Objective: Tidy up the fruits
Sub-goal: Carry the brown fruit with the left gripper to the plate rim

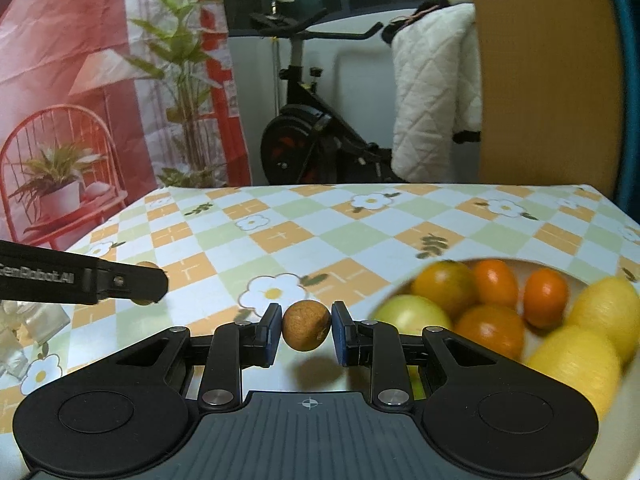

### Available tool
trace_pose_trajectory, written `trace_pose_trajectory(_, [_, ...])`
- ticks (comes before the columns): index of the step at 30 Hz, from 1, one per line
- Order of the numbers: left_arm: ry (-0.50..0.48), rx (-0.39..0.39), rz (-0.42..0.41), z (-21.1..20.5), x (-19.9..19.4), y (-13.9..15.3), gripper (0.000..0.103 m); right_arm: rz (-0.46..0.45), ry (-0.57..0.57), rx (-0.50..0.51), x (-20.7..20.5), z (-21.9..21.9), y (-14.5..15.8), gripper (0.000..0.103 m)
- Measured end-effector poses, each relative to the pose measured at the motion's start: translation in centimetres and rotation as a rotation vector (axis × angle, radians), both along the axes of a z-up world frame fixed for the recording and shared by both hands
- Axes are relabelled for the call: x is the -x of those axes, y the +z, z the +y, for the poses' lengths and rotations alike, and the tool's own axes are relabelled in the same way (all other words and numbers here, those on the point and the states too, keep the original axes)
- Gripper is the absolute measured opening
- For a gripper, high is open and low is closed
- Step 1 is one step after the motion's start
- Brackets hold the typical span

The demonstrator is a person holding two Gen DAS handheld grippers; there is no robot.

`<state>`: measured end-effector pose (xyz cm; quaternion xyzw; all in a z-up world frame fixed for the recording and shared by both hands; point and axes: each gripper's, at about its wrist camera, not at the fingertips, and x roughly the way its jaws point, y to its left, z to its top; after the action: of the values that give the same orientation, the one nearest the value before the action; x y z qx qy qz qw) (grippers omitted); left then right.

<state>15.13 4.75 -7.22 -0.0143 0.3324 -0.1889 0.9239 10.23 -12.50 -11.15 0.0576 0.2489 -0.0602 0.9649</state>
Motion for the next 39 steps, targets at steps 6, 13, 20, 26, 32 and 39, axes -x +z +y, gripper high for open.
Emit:
trace_pose_trajectory(6, [-0.038, 0.002, -0.017, -2.0, 2.0, 1.0, 0.026, -0.06, 0.031, 0.011, 2.7, -0.3, 1.7, 0.024])
trace_pose_trajectory(13, [-0.062, 0.008, -0.022, -3.6, 3.6, 1.4, 0.026, -0.103, 0.053, 0.037, 5.6, -1.0, 3.3, 0.024])
trace_pose_trajectory(20, [-0.075, 0.013, -0.028, -5.2, 5.2, 1.9, 0.026, -0.118, 0.057, 0.046, 8.3, -2.5, 4.3, 0.024])
trace_pose_trajectory(26, [-0.111, 0.011, -0.032, -6.5, 6.4, 2.0, 0.026, -0.126, 0.043, 0.035, 10.2, -3.9, 4.7, 0.024])
trace_pose_trajectory(32, [-0.138, 0.009, -0.027, -7.5, 7.3, 1.9, 0.026, -0.127, 0.027, 0.024, 11.8, -5.2, 4.9, 0.024])
trace_pose_trajectory(39, [-0.177, 0.002, -0.011, -9.0, 7.9, 1.4, 0.026, -0.111, 0.006, 0.013, 13.0, -6.4, 4.7, 0.024])
